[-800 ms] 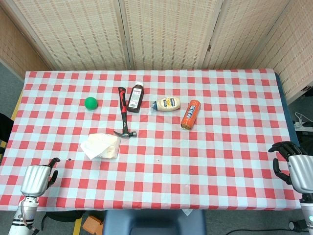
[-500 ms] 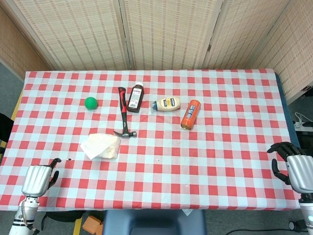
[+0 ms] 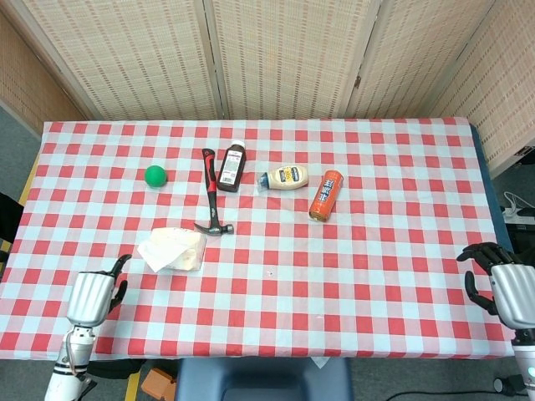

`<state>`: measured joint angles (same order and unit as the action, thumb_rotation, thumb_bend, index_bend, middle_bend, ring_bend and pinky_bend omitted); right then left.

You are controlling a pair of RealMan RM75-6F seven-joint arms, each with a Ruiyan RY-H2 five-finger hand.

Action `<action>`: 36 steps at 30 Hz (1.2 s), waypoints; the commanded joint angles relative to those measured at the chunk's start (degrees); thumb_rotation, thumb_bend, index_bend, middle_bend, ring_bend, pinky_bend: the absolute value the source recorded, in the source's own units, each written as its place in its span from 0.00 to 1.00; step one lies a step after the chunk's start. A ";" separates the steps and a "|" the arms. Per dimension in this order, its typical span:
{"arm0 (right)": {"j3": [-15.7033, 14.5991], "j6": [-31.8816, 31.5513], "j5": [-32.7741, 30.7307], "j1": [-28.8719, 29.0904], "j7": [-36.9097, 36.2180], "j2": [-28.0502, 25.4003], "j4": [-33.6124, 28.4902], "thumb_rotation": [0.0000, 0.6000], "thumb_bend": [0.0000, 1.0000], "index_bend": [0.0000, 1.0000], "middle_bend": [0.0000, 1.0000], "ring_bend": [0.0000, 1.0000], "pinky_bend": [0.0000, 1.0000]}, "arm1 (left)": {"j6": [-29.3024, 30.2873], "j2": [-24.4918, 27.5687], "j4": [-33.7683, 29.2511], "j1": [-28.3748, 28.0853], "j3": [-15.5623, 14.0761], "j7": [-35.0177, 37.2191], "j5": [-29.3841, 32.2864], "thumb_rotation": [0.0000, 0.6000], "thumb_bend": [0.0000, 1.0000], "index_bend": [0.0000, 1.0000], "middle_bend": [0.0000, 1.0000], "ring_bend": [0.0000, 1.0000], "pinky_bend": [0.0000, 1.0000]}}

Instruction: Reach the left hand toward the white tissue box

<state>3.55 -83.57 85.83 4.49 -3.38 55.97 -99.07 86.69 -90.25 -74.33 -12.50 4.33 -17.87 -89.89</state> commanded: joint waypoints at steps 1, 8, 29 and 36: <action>0.00 0.36 -0.25 0.11 -0.25 -0.27 -0.16 1.00 0.54 0.42 0.33 0.20 0.34 | -1.65 -1.93 0.02 -1.24 0.66 0.20 0.76 1.00 0.45 0.27 0.82 0.83 1.00; -0.11 0.96 -0.45 0.24 -0.46 -0.66 -0.48 1.00 0.54 0.42 0.33 0.20 0.34 | -4.19 -5.81 2.93 -3.20 0.89 0.03 1.40 1.00 0.45 0.27 0.81 0.83 1.00; -0.76 4.22 -1.85 1.11 0.53 -1.58 -1.49 1.00 0.54 0.42 0.33 0.20 0.34 | 2.85 -21.08 29.94 -9.15 5.16 12.78 0.32 1.00 0.48 0.73 0.94 0.87 1.00; -0.77 4.45 -2.01 1.17 0.21 -1.93 -1.82 1.00 0.54 0.42 0.33 0.21 0.34 | 3.02 -13.06 28.32 -9.18 3.60 9.53 -1.19 1.00 0.48 0.75 0.96 0.88 1.00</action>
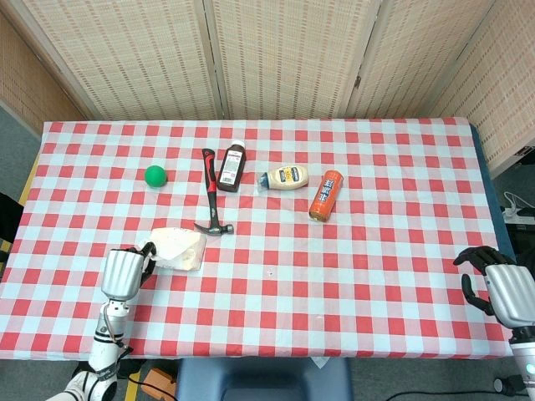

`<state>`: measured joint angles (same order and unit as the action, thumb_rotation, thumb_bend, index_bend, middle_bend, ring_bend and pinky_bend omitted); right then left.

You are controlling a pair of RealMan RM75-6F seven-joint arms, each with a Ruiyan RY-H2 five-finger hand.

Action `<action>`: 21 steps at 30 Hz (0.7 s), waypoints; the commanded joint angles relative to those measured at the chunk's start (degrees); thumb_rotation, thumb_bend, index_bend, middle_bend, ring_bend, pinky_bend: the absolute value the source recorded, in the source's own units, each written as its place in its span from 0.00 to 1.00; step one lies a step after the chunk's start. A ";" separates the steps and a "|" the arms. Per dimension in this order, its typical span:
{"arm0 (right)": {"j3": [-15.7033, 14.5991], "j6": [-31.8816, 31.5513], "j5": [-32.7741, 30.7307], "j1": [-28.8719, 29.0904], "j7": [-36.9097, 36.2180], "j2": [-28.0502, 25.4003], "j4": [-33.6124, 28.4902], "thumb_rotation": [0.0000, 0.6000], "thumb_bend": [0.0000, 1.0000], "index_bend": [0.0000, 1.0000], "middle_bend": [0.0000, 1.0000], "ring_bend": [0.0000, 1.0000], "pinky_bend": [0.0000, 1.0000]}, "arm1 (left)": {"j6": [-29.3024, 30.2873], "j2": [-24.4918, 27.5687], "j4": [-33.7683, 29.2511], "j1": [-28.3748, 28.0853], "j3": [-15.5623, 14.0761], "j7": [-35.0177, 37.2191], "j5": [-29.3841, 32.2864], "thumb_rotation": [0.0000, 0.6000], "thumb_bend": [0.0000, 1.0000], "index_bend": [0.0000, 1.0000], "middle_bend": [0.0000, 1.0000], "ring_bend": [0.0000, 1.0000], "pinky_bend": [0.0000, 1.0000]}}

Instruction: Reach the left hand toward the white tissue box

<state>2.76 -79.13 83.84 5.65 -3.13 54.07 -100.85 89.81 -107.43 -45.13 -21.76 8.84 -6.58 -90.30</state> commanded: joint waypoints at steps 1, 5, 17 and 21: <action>0.01 0.04 -0.07 0.00 -0.11 -0.07 -0.07 1.00 0.54 0.42 0.33 0.20 0.34 | -0.39 5.82 -0.98 0.17 -1.47 -1.86 -1.16 1.00 0.48 0.75 0.96 0.88 1.00; 0.01 0.18 -0.14 0.06 -0.34 -0.20 -0.14 1.00 0.54 0.42 0.33 0.20 0.34 | -3.02 12.64 -1.96 1.98 -3.00 -1.73 -0.03 1.00 0.48 0.75 0.96 0.88 1.00; -0.20 1.80 -1.06 0.64 1.02 -0.03 -0.35 1.00 0.54 0.42 0.33 0.20 0.34 | -2.34 22.84 -9.11 7.85 -4.02 -5.05 3.77 1.00 0.48 0.76 0.97 0.88 1.00; -0.32 2.23 -1.24 0.77 1.41 -0.04 -0.46 1.00 0.54 0.42 0.33 0.21 0.34 | -2.68 23.36 -9.72 8.89 -4.39 -5.78 4.55 1.00 0.48 0.76 0.97 0.88 1.00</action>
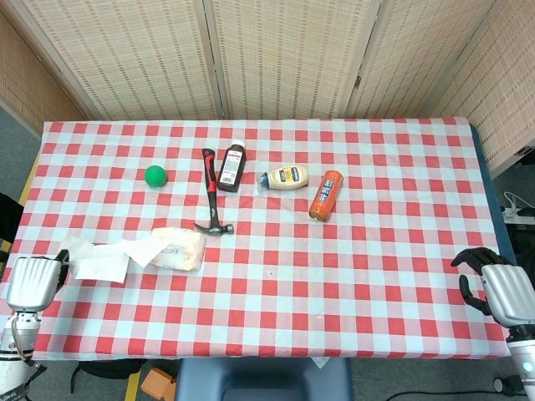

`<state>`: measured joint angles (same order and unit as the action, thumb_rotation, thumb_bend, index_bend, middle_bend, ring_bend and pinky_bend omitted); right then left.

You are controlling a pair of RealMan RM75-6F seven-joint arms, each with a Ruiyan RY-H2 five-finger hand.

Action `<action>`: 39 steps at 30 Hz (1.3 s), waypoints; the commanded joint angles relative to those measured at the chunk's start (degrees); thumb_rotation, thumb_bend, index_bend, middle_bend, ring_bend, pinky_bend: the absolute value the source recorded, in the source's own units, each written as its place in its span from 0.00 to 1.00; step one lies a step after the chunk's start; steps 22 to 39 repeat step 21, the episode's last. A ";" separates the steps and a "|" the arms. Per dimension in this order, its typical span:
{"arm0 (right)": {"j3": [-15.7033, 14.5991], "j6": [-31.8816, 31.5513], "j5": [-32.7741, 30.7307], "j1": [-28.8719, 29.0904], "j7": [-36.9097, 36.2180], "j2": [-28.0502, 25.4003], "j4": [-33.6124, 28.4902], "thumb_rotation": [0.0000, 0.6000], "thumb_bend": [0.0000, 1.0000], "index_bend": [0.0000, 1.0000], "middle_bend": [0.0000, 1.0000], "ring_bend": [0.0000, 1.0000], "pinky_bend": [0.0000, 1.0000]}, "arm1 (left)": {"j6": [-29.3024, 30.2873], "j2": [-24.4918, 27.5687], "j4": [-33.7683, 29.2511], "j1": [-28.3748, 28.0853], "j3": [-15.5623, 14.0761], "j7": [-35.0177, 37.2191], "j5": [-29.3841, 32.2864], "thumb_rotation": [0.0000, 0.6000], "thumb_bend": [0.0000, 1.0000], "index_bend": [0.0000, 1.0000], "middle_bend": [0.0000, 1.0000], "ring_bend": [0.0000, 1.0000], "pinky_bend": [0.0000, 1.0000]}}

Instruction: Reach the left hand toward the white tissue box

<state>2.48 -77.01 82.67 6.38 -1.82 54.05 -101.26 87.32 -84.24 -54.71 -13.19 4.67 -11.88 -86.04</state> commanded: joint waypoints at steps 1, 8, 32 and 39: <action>-0.06 0.23 -0.15 0.08 0.18 -0.03 -0.07 1.00 0.54 0.42 0.33 0.21 0.34 | -0.29 0.22 -0.14 0.58 -0.33 -0.97 0.47 1.00 0.48 0.76 0.97 0.88 1.00; -0.05 0.72 -0.59 0.28 0.41 -0.09 -0.15 1.00 0.54 0.42 0.33 0.20 0.34 | -0.39 -0.76 -1.33 1.92 -0.86 -0.59 1.14 1.00 0.48 0.72 0.94 0.88 1.00; 0.08 1.24 -1.09 0.65 0.72 0.19 0.08 1.00 0.53 0.42 0.33 0.20 0.34 | -2.13 1.57 -13.01 4.01 -3.60 0.86 0.43 1.00 0.39 0.20 0.70 0.78 0.94; 0.08 1.24 -1.09 0.65 0.72 0.19 0.08 1.00 0.53 0.42 0.33 0.20 0.34 | -2.13 1.57 -13.01 4.01 -3.60 0.86 0.43 1.00 0.39 0.20 0.70 0.78 0.94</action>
